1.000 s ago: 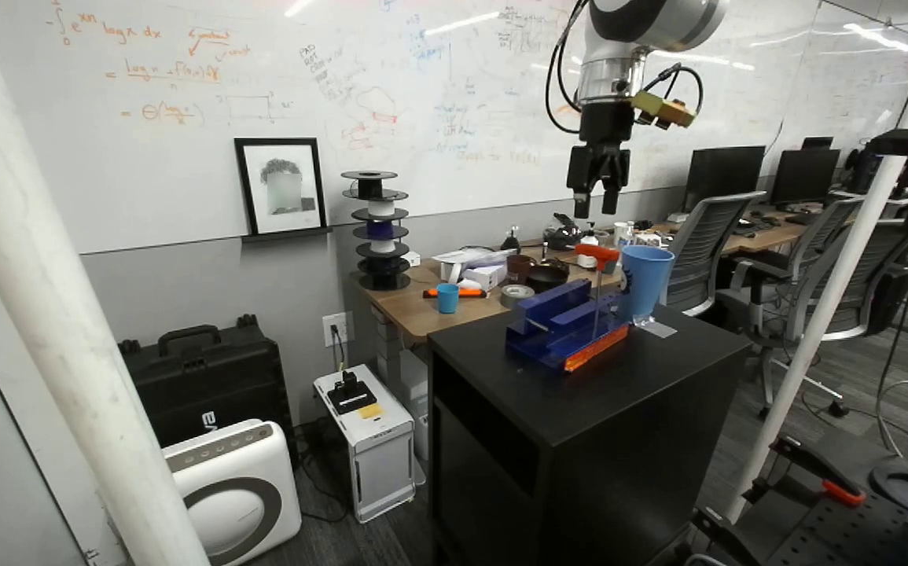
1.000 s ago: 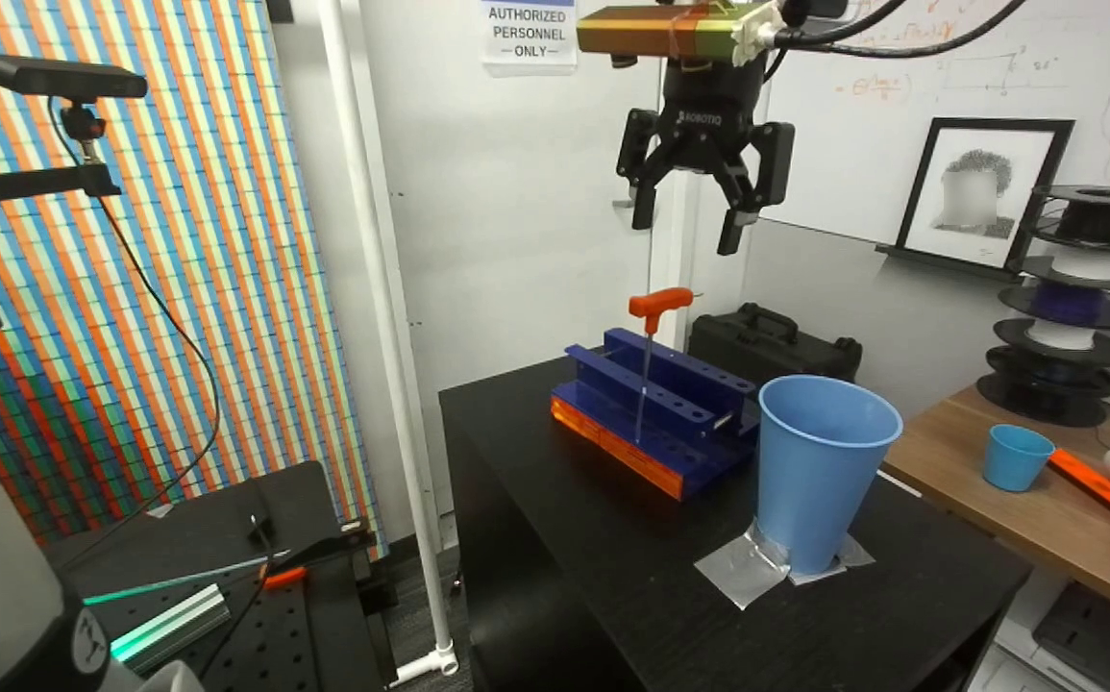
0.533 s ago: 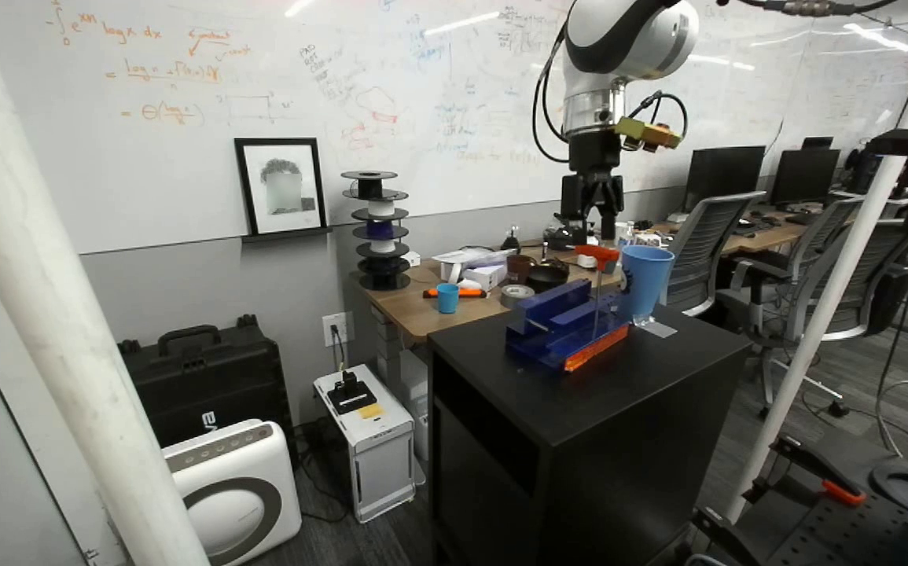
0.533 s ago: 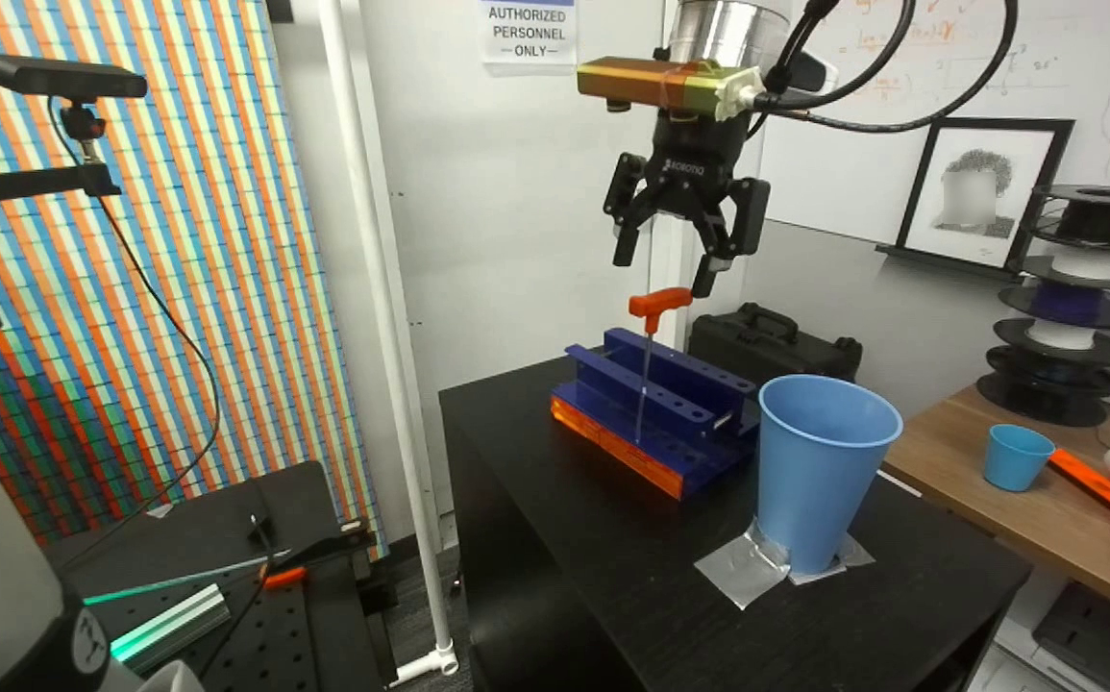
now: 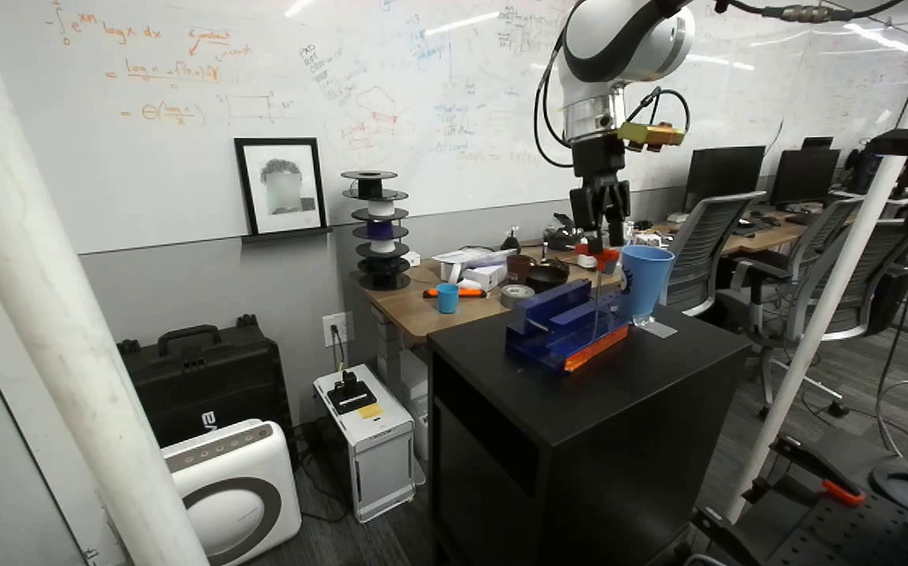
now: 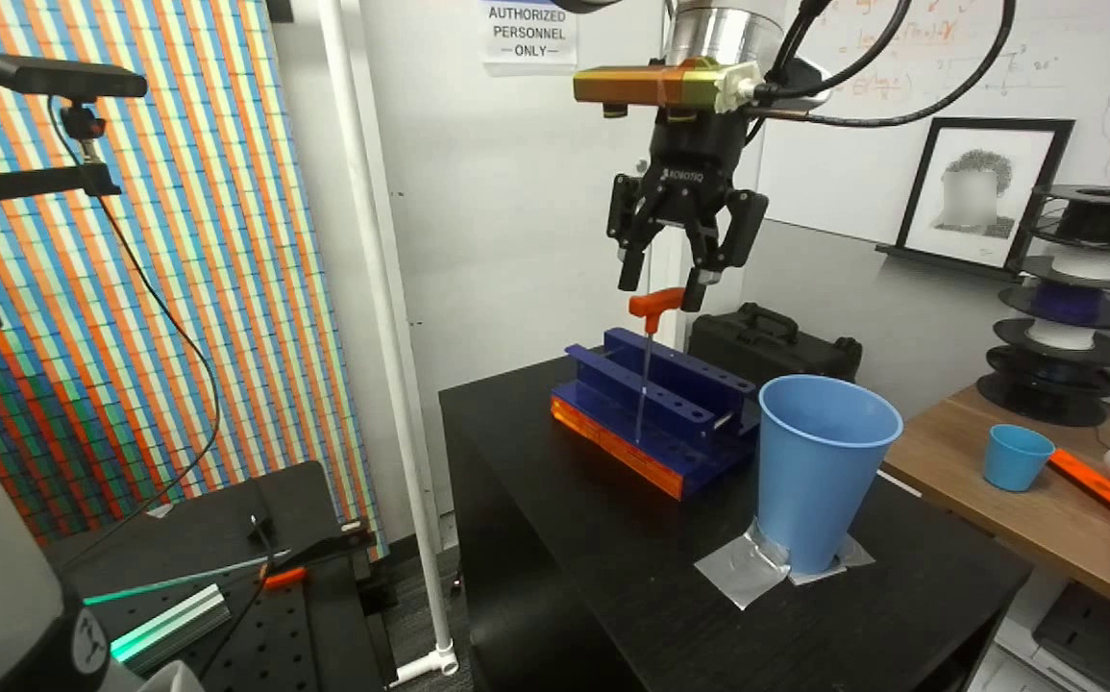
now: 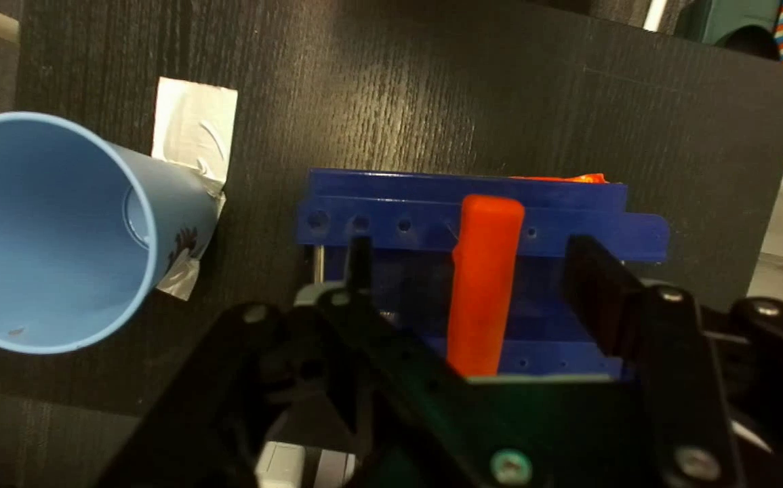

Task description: Remove the wrench from the toolbox and put it inside the large blue cup on the right

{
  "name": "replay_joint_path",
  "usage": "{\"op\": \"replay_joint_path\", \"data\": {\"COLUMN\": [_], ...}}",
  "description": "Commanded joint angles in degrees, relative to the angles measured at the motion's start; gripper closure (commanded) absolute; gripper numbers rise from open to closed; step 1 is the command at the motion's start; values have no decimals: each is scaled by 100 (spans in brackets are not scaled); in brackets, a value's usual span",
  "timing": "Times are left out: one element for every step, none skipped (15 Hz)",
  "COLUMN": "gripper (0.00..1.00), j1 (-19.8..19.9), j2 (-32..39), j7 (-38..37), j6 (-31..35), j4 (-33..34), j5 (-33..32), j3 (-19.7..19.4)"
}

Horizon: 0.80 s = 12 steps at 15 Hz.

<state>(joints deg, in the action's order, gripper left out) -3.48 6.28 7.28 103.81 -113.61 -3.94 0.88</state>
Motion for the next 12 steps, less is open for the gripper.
{"op": "replay_joint_path", "data": {"gripper": [58,66,73,80,86,88,91,85,85,85,85,85], "j1": [29,34,42,48,60,71,85,96,107,117,124,125], "j2": [-62,-64,-66,-65,-59,-49,-32,-28,-28,-32,-54,-93], "j7": [-138,-136,-122,-118,-100,-92,-84,-75,-69,-54,-45,-57], "j6": [26,51,87,113,138,155,164,161,154,136,121,113], "j4": [-21,-37,-64,-89,-119,-148,-173,-169,-159,-139,-124,-111], "j5": [-188,-189,-195,-211,-196,-185,-175,-166,-163,-157,-156,-183], "j3": [56,53,47,42,35,26,15,7,1,-2,-2,1]}}
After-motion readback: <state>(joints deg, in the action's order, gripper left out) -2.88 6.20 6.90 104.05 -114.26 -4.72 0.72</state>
